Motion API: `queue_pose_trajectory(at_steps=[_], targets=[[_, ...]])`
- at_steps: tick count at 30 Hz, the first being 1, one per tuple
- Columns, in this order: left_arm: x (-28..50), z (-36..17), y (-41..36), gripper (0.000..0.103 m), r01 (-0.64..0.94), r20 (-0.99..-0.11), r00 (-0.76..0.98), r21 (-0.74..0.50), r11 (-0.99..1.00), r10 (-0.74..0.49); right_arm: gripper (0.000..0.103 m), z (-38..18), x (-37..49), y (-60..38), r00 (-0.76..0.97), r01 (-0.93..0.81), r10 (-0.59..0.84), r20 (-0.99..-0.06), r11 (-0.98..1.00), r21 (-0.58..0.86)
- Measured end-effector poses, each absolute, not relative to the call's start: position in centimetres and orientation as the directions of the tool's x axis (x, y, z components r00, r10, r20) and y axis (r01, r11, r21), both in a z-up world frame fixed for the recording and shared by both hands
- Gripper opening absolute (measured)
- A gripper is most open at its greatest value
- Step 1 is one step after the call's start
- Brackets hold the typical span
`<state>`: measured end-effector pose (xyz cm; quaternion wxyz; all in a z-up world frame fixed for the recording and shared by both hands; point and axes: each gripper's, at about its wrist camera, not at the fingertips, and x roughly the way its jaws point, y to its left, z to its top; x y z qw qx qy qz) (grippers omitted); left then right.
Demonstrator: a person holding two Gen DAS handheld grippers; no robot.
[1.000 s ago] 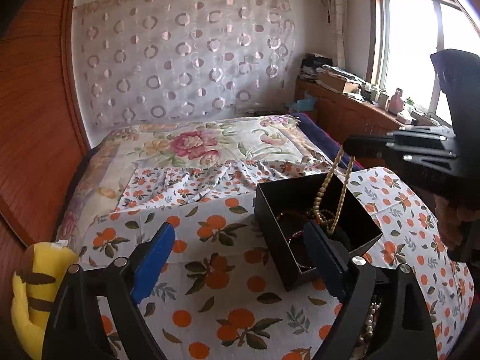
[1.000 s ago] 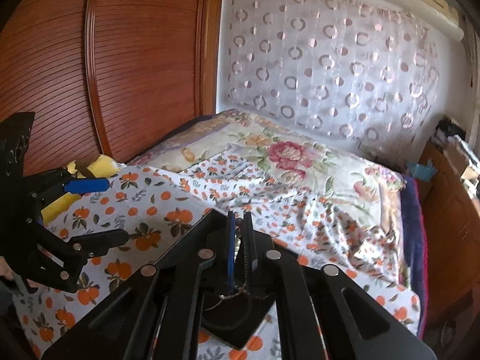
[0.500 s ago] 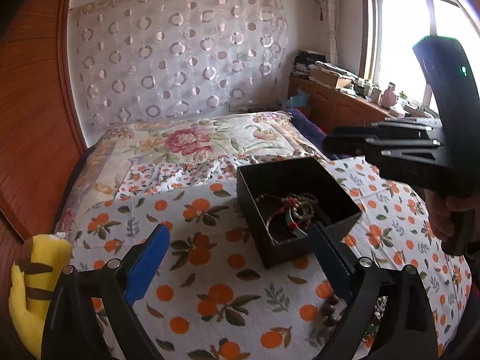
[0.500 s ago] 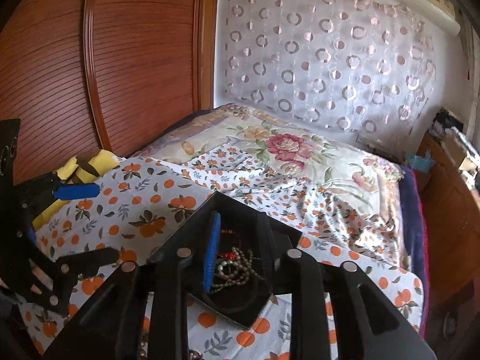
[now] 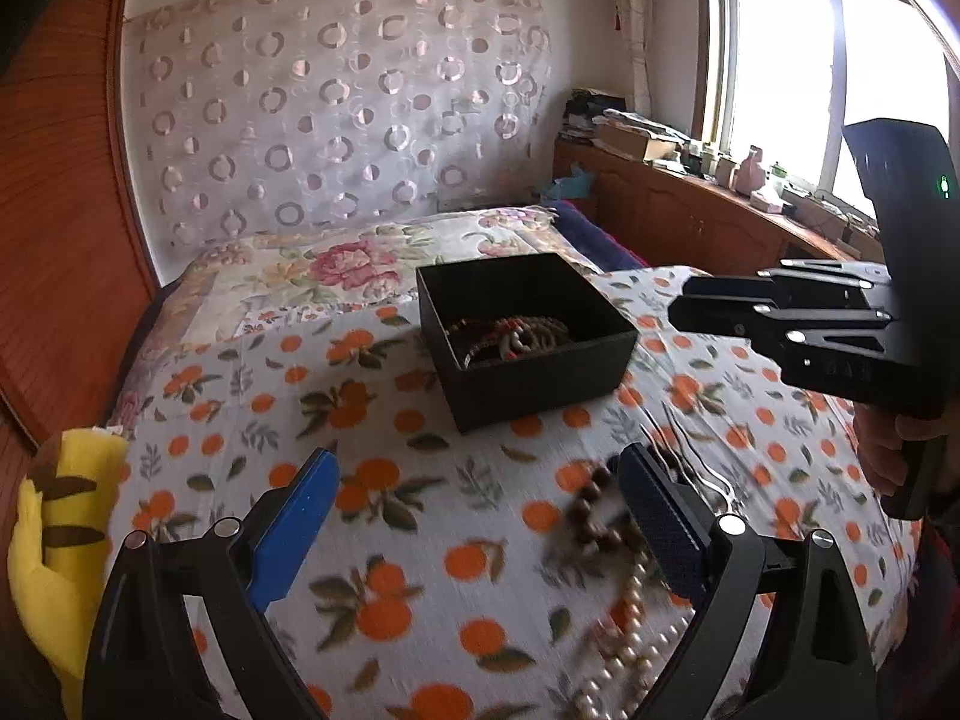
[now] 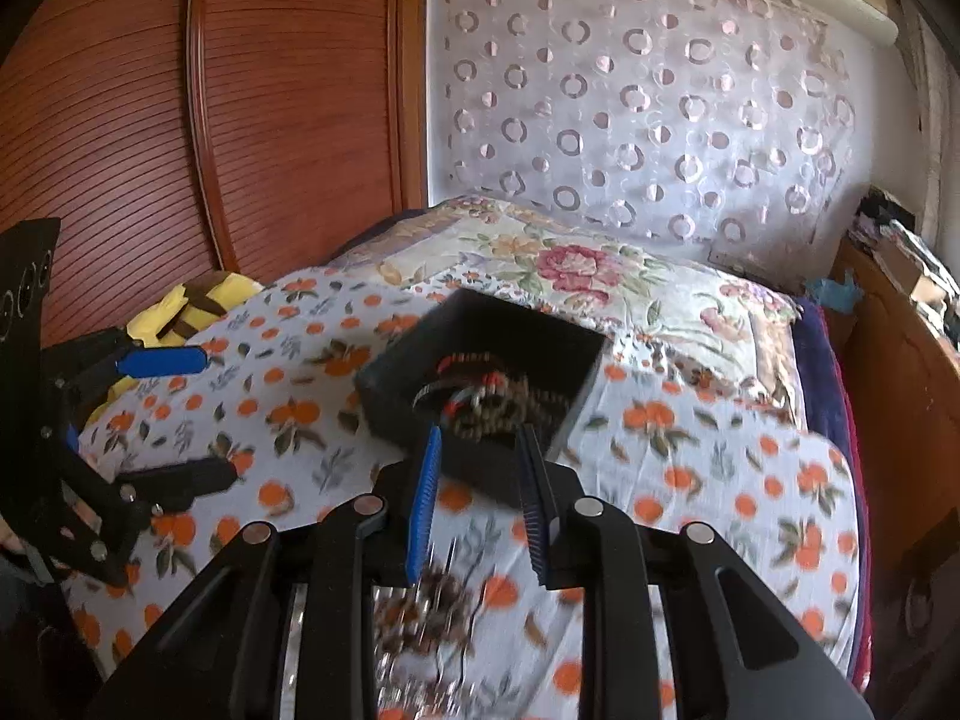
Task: Organize jewelry
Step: 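Move the left gripper to the pearl necklace and close on it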
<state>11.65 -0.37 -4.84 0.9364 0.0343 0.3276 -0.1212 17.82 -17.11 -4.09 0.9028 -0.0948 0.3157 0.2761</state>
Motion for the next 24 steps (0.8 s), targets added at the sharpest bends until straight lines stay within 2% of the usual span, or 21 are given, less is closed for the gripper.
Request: queue_pose_trajectory(at_steps=[13, 18, 22, 24], targets=[[5.9, -7.1, -0.5, 0.091, 0.259, -0.661, 0.715, -0.049, 0.965, -0.226, 0.028, -8.8, 10.9, -19.4, 0.595, -0.540, 0.438, -0.674, 0.839, 0.069], [5.2, -7.9, -0.1, 0.091, 0.249, -0.665, 0.711, -0.067, 0.966, -0.229, 0.028, -10.0, 11.5, -19.4, 0.585, -0.525, 0.414, -0.698, 0.849, 0.064], [5.1, -8.0, 0.2, 0.091, 0.241, -0.665, 0.709, -0.084, 0.967, -0.235, 0.028, -10.7, 13.0, -19.4, 0.556, -0.503, 0.421, -0.716, 0.857, 0.113], [5.0, -8.1, 0.3, 0.091, 0.238, -0.664, 0.710, -0.085, 0.968, -0.233, 0.043, -10.8, 13.3, -19.1, 0.562, -0.497, 0.410, -0.718, 0.862, 0.102]])
